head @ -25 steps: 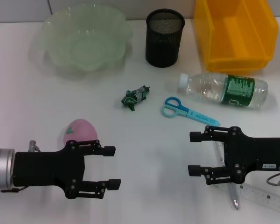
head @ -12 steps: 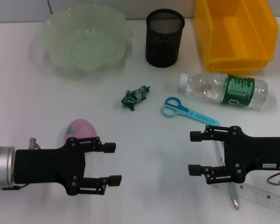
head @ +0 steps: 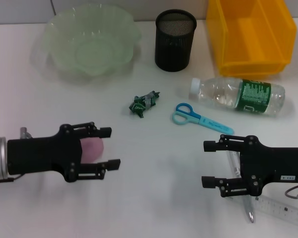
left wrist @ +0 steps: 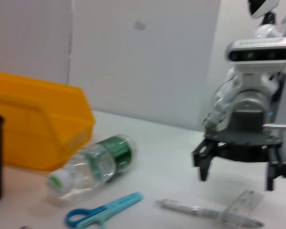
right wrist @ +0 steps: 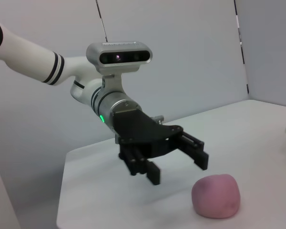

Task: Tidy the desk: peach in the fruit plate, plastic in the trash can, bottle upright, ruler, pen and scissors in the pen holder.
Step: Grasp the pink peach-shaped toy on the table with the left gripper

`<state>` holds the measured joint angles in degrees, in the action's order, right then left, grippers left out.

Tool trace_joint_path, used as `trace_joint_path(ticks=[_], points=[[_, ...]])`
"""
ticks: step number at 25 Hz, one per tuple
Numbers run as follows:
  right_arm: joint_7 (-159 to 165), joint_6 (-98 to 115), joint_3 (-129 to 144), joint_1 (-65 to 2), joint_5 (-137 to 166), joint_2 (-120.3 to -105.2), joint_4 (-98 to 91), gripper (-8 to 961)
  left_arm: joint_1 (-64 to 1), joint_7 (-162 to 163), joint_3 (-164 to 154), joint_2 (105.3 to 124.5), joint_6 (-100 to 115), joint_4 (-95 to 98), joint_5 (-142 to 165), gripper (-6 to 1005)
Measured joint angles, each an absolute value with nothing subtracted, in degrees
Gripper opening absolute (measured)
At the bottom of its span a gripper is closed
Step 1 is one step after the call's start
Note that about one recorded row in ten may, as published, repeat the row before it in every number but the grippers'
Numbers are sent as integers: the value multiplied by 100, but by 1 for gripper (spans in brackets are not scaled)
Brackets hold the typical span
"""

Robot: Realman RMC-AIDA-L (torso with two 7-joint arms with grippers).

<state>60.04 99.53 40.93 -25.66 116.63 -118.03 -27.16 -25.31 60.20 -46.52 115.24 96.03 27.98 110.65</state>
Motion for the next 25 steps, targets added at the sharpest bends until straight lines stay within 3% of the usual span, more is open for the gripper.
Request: trace_joint_path(ticks=[25], points=[[5985, 9900, 4104, -2581, 11672, -11813, -2716, 784, -2563, 6379, -4680, 11491, 8127, 3182, 11769, 770]])
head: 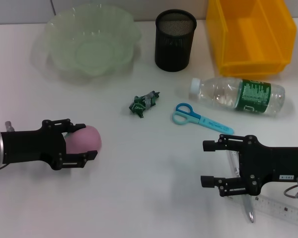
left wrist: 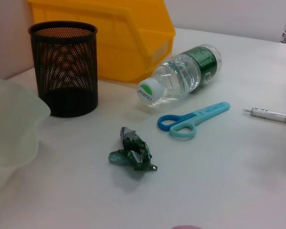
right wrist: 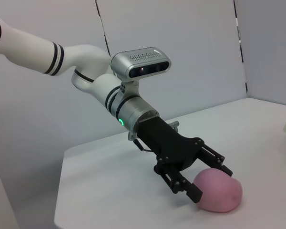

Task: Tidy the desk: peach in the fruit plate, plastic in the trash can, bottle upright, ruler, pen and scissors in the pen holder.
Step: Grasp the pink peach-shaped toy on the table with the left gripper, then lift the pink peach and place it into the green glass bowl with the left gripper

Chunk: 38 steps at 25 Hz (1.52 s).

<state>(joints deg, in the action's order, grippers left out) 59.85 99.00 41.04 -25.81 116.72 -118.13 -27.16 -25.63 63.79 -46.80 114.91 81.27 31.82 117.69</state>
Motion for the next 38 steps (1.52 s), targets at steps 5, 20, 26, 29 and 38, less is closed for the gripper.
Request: trace_joint_path(ticks=[5, 20, 26, 29, 38], points=[[5985, 9896, 4104, -2584, 11672, -11813, -2716, 782, -2566, 6322, -4688, 11557, 8127, 3291, 11773, 769], [5986, 9896, 4085, -2554, 11663, -11813, -2716, 773, -2622, 6247, -4702, 11576, 8114, 3331, 11776, 307], [6005, 9918, 4090, -2549, 11663, -11813, -2716, 770, -2656, 6248, -4654, 11618, 8205, 3334, 11733, 177], [6020, 9926, 4079, -2548, 11663, -11812, -2716, 768, -2725, 6259, -4645, 11710, 8378, 3379, 11682, 151], [6035, 9909, 4092, -2549, 11658, -11812, -2716, 763, -2755, 6234, -4640, 11805, 8699, 3439, 10123, 105]])
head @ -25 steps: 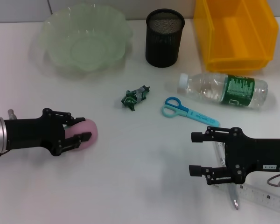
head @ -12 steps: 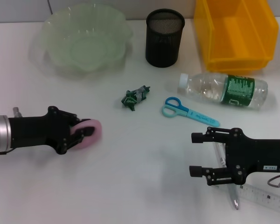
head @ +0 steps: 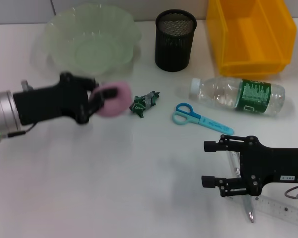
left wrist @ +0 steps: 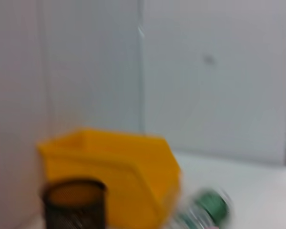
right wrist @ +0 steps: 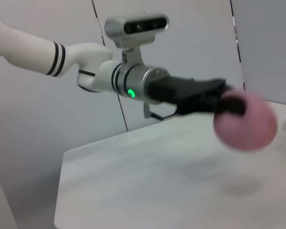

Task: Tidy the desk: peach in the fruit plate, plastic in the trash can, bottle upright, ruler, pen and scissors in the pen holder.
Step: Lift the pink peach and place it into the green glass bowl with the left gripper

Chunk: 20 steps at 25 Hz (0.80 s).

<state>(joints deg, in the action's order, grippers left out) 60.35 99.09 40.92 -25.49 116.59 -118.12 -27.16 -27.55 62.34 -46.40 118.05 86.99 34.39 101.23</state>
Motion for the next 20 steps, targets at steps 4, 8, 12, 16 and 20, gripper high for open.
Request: trace_joint_path(ticks=[4, 8, 12, 16, 20], points=[[6028, 9909, 4087, -2552, 11649, -11812, -2716, 761, -2926, 5952, -4640, 11856, 8097, 2879, 9006, 72], [6012, 9915, 4083, -2561, 11642, -11812, -2716, 759, -3366, 5440, -4640, 11871, 7224, 1912, 7650, 51], [6011, 9912, 4095, -2577, 11638, -11816, -2716, 757, -3649, 4810, -4641, 11909, 6661, 1462, 6890, 57], [6011, 9936, 4097, -2585, 11636, -11823, -2716, 754, -3977, 3857, -4640, 11918, 6116, 921, 5996, 85], [6011, 9947, 4104, -2600, 11636, -11835, -2716, 752, -4315, 2867, -4640, 11919, 5464, 488, 5102, 113]])
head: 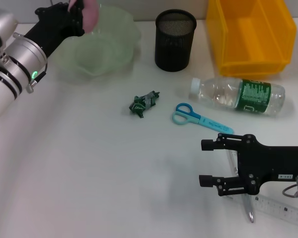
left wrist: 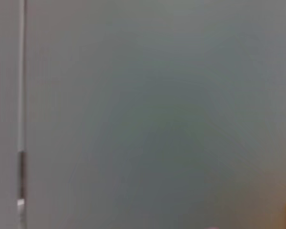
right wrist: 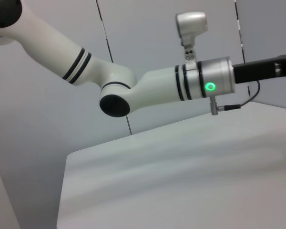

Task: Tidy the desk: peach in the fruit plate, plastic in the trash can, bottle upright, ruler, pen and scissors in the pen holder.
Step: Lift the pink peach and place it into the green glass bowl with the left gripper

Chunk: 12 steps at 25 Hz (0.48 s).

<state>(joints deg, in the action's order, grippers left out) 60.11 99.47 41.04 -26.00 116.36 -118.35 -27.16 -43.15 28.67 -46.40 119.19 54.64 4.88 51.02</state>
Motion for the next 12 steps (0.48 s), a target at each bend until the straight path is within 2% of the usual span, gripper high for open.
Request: trace_joint_path(ticks=[10, 12], points=[[6003, 9914, 4104, -2602, 11638, -11876, -2706, 747, -4361, 2638, -4640, 11918, 5215, 472, 4868, 182], [6002, 9912, 4104, -2599, 11641, -11879, -2706, 745, -4361, 2636, -4640, 11918, 5203, 474, 4867, 248]])
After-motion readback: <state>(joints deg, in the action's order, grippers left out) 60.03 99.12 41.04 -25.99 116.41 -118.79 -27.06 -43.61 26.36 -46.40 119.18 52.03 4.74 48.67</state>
